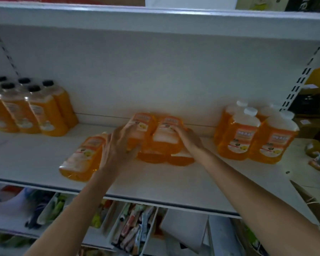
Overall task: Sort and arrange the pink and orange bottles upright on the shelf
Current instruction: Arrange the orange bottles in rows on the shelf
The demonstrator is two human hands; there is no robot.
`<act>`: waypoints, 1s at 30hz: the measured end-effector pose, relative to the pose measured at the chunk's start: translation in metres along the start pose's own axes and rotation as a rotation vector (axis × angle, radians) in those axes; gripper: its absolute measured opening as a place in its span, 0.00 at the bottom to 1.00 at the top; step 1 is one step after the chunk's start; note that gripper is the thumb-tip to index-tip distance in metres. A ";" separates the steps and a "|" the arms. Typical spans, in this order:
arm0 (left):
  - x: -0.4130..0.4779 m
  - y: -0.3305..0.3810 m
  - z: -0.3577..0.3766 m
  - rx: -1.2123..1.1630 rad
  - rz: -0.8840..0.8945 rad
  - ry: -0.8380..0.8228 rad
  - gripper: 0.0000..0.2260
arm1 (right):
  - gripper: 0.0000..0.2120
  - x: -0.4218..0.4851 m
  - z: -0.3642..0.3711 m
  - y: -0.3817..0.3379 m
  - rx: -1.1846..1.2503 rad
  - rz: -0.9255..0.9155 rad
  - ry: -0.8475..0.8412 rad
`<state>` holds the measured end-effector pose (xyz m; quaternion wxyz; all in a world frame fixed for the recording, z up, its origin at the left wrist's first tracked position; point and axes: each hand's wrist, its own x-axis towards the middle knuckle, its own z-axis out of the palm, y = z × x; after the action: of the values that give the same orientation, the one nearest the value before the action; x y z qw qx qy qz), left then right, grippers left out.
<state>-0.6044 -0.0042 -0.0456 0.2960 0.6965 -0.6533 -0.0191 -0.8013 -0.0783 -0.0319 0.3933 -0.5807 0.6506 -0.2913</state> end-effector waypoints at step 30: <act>0.048 0.014 -0.012 0.178 0.043 -0.336 0.32 | 0.55 0.055 0.046 -0.019 -0.112 -0.049 0.035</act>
<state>-0.6056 -0.0434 -0.0125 0.1204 0.6930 -0.7073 -0.0711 -0.7532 -0.1318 -0.0496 0.3416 -0.6125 0.6580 -0.2741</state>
